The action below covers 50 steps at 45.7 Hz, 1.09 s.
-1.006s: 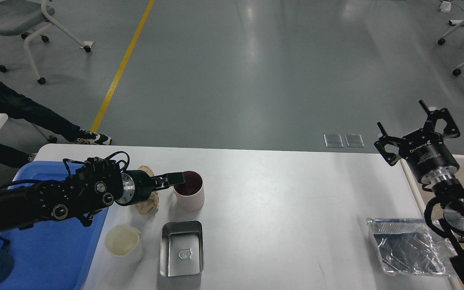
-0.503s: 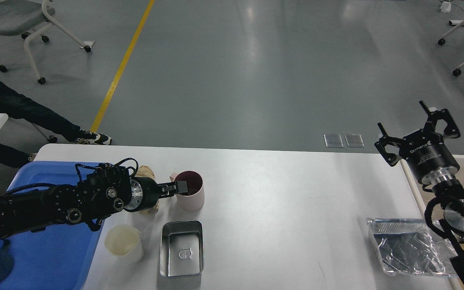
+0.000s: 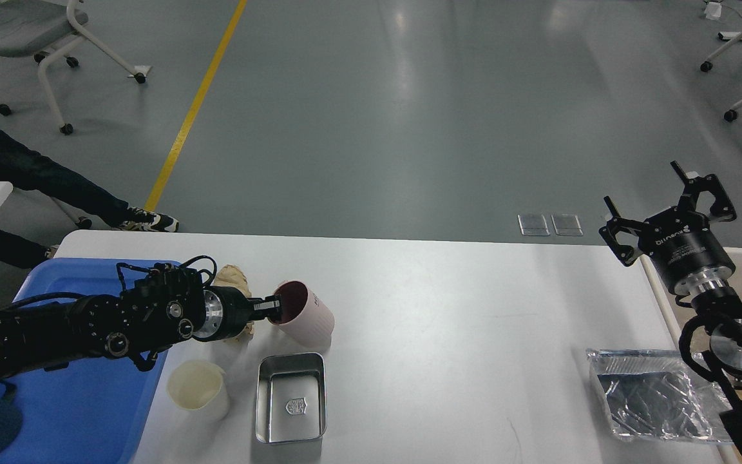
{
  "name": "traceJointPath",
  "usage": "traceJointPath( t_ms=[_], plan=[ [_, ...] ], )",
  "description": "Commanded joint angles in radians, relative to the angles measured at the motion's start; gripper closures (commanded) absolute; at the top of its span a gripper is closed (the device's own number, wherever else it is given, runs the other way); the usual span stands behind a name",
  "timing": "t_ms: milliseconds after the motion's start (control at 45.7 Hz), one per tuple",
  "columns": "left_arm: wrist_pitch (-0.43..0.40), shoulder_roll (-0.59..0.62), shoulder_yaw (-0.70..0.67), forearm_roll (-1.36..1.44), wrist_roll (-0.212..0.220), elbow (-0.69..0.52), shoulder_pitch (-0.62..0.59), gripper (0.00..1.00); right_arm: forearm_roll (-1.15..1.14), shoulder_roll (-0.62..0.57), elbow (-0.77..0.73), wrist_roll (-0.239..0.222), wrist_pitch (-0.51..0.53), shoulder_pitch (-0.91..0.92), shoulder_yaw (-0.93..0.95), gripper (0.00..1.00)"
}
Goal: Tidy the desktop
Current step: 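Lift the mug with the left gripper and lower it into the blue tray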
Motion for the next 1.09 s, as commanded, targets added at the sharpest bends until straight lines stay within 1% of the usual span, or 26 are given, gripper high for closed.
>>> traceJointPath(
  t_ms=[0, 109, 241, 459, 590, 831, 918, 1071],
  plan=[
    [0.003, -0.001, 0.003, 0.0, -0.001, -0.001, -0.006, 1.0, 0.0, 0.0, 0.0, 0.0, 0.0, 0.0, 0.0, 0.0],
    [0.003, 0.008, -0.003, -0.023, -0.002, -0.01, -0.039, 1.0, 0.0, 0.0, 0.0, 0.0, 0.0, 0.0, 0.0, 0.0],
    [-0.001, 0.03, 0.005, -0.057, -0.005, -0.043, -0.126, 1.0, 0.0, 0.0, 0.002, 0.0, -0.002, 0.0, 0.001, 0.0],
    [0.005, 0.157, 0.025, -0.062, 0.006, -0.195, -0.239, 1.0, 0.0, -0.001, 0.002, 0.0, -0.002, 0.0, 0.003, 0.0],
    [0.006, 0.298, 0.04, -0.06, 0.004, -0.295, -0.272, 1.0, 0.0, -0.001, 0.002, 0.0, -0.002, 0.0, 0.003, 0.0],
    [-0.006, 0.663, 0.083, -0.02, -0.004, -0.484, -0.341, 1.0, 0.0, 0.002, 0.002, 0.0, -0.002, 0.0, 0.001, 0.0],
    [-0.038, 0.766, 0.094, 0.027, -0.004, -0.516, -0.356, 1.0, -0.002, 0.003, 0.002, 0.0, -0.002, 0.0, -0.002, 0.0],
    [-0.086, 0.905, 0.092, 0.096, -0.007, -0.539, -0.355, 1.0, -0.002, 0.006, 0.002, 0.0, -0.003, 0.002, -0.003, 0.0]
  ],
)
